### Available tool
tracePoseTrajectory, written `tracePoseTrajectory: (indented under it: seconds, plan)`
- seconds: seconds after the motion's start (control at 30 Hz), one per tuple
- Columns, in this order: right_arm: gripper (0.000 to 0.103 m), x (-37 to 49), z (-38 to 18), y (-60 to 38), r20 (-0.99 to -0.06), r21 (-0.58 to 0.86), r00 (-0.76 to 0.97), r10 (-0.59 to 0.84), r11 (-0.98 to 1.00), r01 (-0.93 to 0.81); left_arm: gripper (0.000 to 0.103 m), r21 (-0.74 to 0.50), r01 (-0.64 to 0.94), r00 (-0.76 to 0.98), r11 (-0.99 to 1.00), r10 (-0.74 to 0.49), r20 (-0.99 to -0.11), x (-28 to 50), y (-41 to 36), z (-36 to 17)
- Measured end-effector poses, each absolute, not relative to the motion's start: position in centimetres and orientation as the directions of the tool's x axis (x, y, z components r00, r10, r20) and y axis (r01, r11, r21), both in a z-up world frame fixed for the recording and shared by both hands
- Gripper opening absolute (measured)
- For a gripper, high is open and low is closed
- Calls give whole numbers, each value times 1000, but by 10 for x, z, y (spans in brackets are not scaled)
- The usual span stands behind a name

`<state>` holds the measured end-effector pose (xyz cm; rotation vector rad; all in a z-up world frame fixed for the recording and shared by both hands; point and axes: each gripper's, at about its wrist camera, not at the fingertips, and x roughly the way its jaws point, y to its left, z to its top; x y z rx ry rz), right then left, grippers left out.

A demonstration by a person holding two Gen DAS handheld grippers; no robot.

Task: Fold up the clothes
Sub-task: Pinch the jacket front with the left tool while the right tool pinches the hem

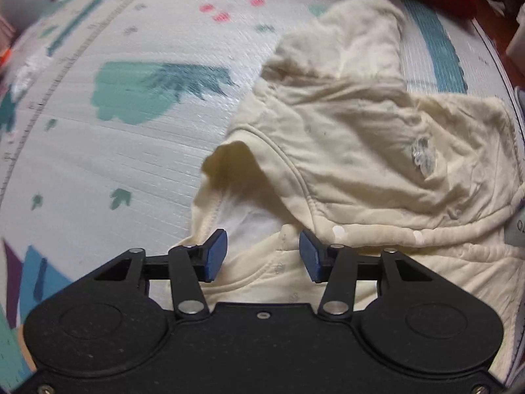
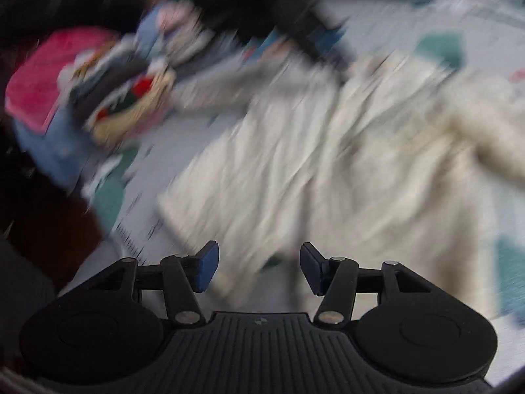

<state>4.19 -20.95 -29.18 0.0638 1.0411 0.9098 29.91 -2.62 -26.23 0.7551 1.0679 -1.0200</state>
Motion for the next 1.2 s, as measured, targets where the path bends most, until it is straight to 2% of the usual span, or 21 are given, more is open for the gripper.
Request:
tracePoseTrajectory:
  seconds: [0.1,0.13,0.2,0.23,0.27,0.33,0.43,0.57,0.67,0.73,0.83,0.87,0.9,0.93,1.0,1.1,1.17,1.2]
  plan:
    - [56,40,-306,-195,-742,479,121,659,648,-592,47,-10,939,80,343,-247,-966,303,-28,-271]
    - [56,41,-310,-193,-743,492,113,659,653,-576,42,-14,939,74,343,-241,-968,304,-27,-270]
    - [56,44,-311,-193,-735,510,117,668,659,-553,24,-13,943,69,332,-236,-969,303,-25,-269]
    - [49,45,-311,-192,-738,504,125,663,666,-551,21,-10,945,73,328,-239,-968,301,-24,-268]
    - [33,47,-311,-190,-742,497,133,657,672,-549,16,-1,945,85,327,-246,-965,299,-23,-267]
    - [15,50,-312,-188,-754,479,133,643,677,-559,10,24,945,114,325,-261,-959,294,-23,-265]
    - [12,55,-309,-190,-748,479,149,646,683,-552,2,57,938,163,343,-289,-943,291,-21,-260]
    - [10,67,-303,-198,-744,468,201,637,712,-524,2,91,899,248,429,-326,-912,301,-8,-247]
    - [10,76,-299,-204,-739,460,240,629,732,-502,4,73,882,244,466,-318,-916,308,-4,-247]
    - [10,82,-296,-207,-736,455,265,623,745,-487,4,120,859,304,498,-306,-902,308,-4,-247]
    - [10,86,-300,-202,-751,451,239,615,743,-494,4,115,858,297,500,-302,-906,309,-8,-251]
    - [10,87,-301,-201,-756,450,231,613,742,-497,17,111,858,295,501,-304,-906,308,-10,-251]
    - [10,86,-301,-200,-757,449,230,612,743,-497,43,79,859,274,506,-324,-906,309,-9,-250]
    - [10,85,-302,-200,-758,448,230,611,743,-497,52,47,859,254,511,-345,-903,311,-7,-248]
    - [10,83,-302,-199,-760,446,229,608,744,-498,52,44,873,244,487,-357,-902,309,-7,-246]
    - [10,81,-304,-198,-763,442,229,605,746,-498,50,111,913,241,391,-299,-923,300,-15,-257]
    - [10,79,-304,-198,-765,440,228,603,747,-499,49,95,922,214,377,-288,-934,297,-18,-264]
    - [10,78,-305,-197,-766,439,228,602,747,-499,40,103,923,212,372,-266,-941,296,-21,-270]
